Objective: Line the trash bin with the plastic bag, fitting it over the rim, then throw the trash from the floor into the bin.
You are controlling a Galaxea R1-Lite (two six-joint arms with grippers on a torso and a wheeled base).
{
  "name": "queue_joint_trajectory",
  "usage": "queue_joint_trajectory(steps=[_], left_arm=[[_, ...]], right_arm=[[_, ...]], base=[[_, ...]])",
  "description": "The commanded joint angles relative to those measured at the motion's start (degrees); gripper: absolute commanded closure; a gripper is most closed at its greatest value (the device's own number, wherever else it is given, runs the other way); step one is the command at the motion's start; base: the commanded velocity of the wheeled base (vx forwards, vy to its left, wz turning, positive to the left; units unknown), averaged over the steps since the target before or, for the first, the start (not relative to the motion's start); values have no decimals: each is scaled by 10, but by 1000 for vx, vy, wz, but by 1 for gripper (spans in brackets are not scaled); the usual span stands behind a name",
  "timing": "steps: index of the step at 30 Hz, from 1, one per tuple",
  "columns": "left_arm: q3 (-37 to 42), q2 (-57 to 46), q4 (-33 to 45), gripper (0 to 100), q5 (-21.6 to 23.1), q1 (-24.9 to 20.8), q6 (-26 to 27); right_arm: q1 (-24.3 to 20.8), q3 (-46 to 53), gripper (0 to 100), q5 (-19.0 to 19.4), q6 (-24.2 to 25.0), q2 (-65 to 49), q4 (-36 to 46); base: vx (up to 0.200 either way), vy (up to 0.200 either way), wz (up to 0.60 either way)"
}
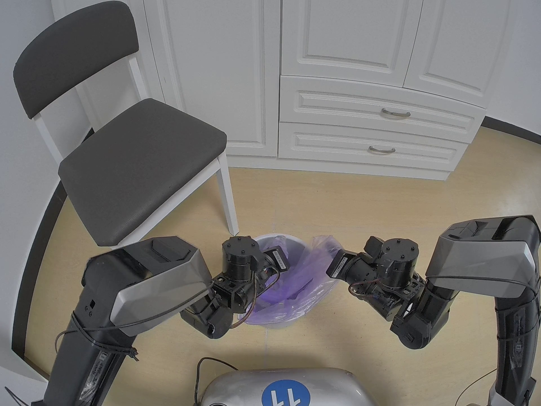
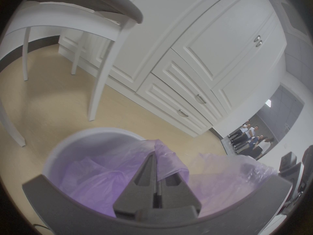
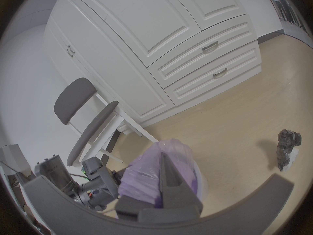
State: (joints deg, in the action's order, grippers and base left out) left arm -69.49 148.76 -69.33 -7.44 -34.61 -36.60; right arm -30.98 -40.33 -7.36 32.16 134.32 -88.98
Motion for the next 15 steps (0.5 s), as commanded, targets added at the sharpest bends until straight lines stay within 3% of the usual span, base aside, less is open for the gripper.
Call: queue_joint_trajectory(steps=[1, 10, 14, 15], left_arm=[[25, -24, -3, 100, 1, 18, 0], [88, -90, -1, 100, 7, 21, 21], [92, -94, 2, 100, 7, 23, 37], [101, -95, 9, 100, 5, 23, 53]], right_arm=[[1, -5, 100, 0, -1, 18, -10], [1, 7, 100, 2, -15, 12, -10], [7, 23, 100, 17, -59, 2, -10], [11, 18, 100, 27, -83, -18, 36]], base=[[0, 0, 0], [0, 0, 0], [0, 0, 0], [0, 0, 0]])
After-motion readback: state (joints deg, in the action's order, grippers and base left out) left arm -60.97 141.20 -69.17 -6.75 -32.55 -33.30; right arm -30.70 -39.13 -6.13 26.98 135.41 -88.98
